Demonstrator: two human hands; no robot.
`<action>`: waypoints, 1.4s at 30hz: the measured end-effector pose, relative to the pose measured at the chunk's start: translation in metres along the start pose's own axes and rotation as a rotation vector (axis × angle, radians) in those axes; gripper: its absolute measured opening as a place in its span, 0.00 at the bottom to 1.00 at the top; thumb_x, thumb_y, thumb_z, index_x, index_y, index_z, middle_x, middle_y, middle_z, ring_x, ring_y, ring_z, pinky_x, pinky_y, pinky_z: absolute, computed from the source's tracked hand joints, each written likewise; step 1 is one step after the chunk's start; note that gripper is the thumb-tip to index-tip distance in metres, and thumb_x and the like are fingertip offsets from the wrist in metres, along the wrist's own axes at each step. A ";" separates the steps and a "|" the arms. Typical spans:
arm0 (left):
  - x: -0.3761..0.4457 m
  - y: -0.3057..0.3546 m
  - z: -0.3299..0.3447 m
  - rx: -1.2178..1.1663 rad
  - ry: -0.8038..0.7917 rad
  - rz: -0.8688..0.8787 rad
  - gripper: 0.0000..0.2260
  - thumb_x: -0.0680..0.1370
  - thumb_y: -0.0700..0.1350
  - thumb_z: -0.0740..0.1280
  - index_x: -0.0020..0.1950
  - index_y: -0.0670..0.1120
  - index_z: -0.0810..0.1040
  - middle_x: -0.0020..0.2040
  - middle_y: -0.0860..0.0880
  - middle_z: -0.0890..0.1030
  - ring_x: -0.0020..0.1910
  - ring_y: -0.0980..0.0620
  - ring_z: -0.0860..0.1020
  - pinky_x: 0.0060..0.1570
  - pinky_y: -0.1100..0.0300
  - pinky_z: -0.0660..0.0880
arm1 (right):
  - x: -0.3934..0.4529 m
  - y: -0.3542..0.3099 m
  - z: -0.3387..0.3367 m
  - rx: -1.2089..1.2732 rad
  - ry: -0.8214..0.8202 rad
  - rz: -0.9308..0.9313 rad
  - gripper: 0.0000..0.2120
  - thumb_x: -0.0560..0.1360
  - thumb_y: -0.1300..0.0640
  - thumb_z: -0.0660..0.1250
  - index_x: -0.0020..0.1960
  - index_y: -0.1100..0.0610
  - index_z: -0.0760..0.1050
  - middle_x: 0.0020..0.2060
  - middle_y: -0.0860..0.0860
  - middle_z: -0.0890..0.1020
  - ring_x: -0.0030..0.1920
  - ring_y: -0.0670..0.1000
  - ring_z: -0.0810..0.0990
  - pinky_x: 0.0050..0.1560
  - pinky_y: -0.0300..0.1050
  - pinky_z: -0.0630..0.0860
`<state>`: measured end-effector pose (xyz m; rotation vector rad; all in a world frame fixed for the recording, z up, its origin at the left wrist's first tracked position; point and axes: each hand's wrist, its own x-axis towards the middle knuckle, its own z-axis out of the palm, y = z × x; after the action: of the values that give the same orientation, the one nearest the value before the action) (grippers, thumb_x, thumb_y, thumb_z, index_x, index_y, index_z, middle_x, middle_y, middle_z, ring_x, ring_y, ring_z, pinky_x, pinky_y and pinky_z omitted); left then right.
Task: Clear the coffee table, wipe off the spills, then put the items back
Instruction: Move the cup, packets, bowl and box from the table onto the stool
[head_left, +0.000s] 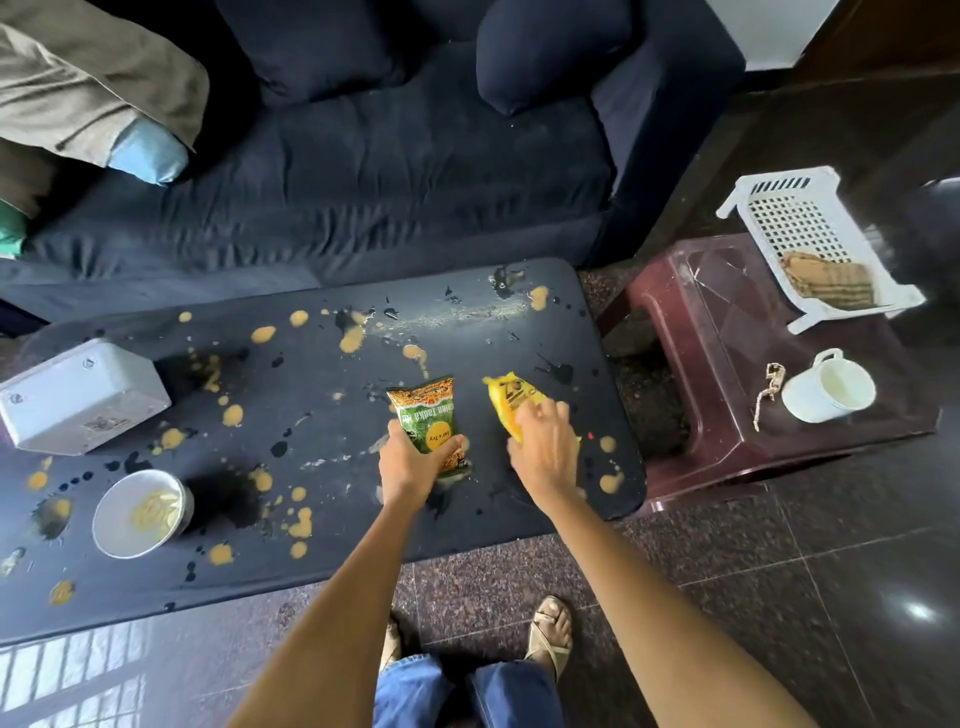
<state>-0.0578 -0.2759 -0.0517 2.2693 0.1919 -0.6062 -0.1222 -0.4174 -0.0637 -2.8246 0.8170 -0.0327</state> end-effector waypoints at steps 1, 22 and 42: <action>0.001 -0.002 -0.001 -0.009 0.003 -0.007 0.27 0.68 0.52 0.76 0.56 0.41 0.68 0.54 0.43 0.79 0.47 0.48 0.76 0.46 0.57 0.71 | -0.005 -0.001 0.005 0.034 -0.037 -0.066 0.19 0.60 0.52 0.80 0.44 0.58 0.76 0.40 0.55 0.79 0.45 0.55 0.77 0.37 0.47 0.77; -0.003 -0.007 0.013 -0.025 0.046 -0.049 0.31 0.69 0.54 0.74 0.62 0.41 0.63 0.57 0.42 0.77 0.54 0.43 0.77 0.52 0.50 0.75 | 0.052 0.038 0.023 0.272 -0.444 0.154 0.14 0.73 0.49 0.68 0.50 0.60 0.74 0.51 0.57 0.79 0.56 0.58 0.75 0.49 0.49 0.69; -0.104 0.281 0.162 -0.186 -0.188 0.275 0.37 0.77 0.58 0.63 0.75 0.38 0.53 0.72 0.37 0.65 0.70 0.39 0.66 0.65 0.49 0.66 | 0.087 0.256 -0.202 0.788 0.155 0.491 0.06 0.72 0.59 0.67 0.47 0.57 0.71 0.42 0.53 0.78 0.43 0.53 0.75 0.39 0.43 0.67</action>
<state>-0.1198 -0.5822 0.0832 2.0011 -0.1489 -0.6234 -0.1982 -0.7128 0.0801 -1.8616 1.1844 -0.4046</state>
